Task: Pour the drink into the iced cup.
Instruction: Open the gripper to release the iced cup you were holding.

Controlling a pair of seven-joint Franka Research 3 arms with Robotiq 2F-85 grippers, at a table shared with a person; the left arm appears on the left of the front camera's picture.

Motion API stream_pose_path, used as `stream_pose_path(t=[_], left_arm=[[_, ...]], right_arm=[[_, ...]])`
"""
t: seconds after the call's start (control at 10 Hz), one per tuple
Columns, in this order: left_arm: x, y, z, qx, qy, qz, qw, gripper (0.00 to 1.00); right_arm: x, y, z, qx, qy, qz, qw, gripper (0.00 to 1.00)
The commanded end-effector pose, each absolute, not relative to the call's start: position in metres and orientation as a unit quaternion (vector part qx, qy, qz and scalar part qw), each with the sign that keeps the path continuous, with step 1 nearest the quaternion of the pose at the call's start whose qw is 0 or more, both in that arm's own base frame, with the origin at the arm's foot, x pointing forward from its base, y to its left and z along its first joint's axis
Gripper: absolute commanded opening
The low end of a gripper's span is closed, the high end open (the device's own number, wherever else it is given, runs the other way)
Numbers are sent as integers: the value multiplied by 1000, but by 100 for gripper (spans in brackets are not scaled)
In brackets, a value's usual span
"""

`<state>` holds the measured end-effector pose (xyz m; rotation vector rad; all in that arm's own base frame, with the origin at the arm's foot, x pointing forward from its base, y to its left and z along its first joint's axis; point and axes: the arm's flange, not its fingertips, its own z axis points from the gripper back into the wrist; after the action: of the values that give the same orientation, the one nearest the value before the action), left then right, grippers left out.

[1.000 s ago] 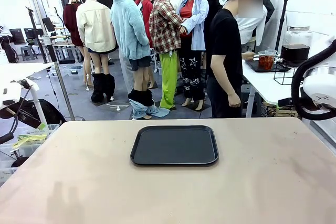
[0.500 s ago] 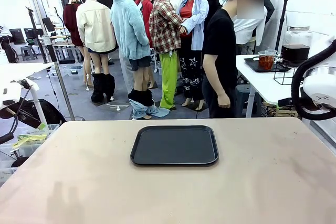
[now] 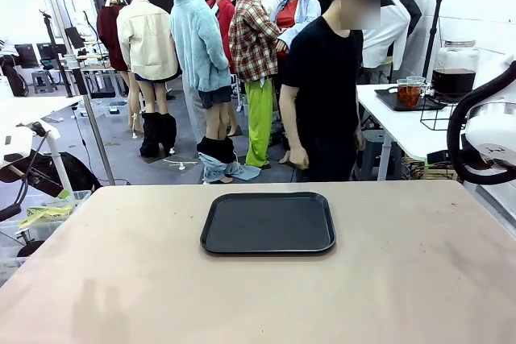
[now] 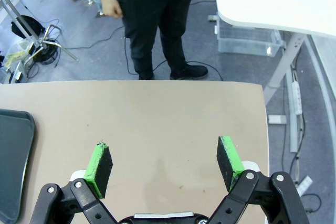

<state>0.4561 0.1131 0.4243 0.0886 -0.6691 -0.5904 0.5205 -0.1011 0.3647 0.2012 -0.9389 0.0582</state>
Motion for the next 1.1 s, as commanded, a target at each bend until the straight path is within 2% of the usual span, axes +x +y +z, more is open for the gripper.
stream_pose_path(t=[0.0,1.0], left_arm=[[455,113,425,47,-326,-285,900,100],[455,113,425,47,-326,-285,900,100]], right_arm=[[521,-101,365,98,-452,28,886,100],[521,-101,365,98,-452,28,886,100]])
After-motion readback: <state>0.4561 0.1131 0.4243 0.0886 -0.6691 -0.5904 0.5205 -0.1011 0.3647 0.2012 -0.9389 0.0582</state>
